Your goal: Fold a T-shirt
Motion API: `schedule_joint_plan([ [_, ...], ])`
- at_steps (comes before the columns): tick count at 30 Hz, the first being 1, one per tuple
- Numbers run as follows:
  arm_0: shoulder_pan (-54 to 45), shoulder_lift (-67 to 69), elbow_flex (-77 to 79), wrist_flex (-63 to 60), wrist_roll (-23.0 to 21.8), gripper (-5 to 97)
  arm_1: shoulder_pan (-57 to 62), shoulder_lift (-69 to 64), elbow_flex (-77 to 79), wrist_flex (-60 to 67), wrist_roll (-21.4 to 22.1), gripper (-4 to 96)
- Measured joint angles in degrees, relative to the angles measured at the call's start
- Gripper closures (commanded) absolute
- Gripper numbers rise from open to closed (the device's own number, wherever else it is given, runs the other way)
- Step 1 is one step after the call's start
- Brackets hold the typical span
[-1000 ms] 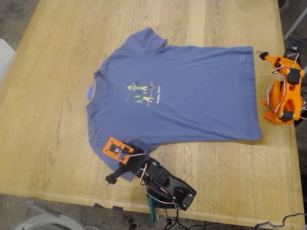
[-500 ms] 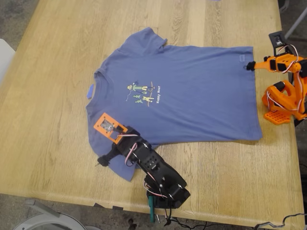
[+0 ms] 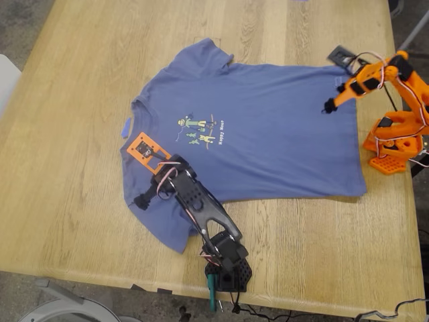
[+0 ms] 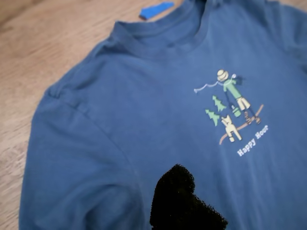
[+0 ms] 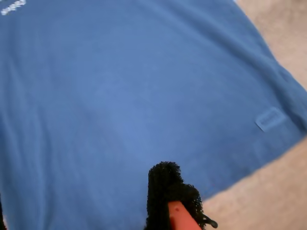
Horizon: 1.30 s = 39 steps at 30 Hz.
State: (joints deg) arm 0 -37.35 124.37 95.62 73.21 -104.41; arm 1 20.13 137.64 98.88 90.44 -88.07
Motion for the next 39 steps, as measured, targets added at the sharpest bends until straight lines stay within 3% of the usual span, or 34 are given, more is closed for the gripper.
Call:
schedule_joint_plan([
  [16, -2.3, -22.1, -2.7, -19.1, -0.3, 19, -17.8, -19.2, -0.4, -27.6, 3.1, 50.0],
  [39, -3.3, -54.4, -19.4, -41.4, 2.5, 21, -25.4, -44.6, -3.4, -59.5, 5.4, 54.5],
])
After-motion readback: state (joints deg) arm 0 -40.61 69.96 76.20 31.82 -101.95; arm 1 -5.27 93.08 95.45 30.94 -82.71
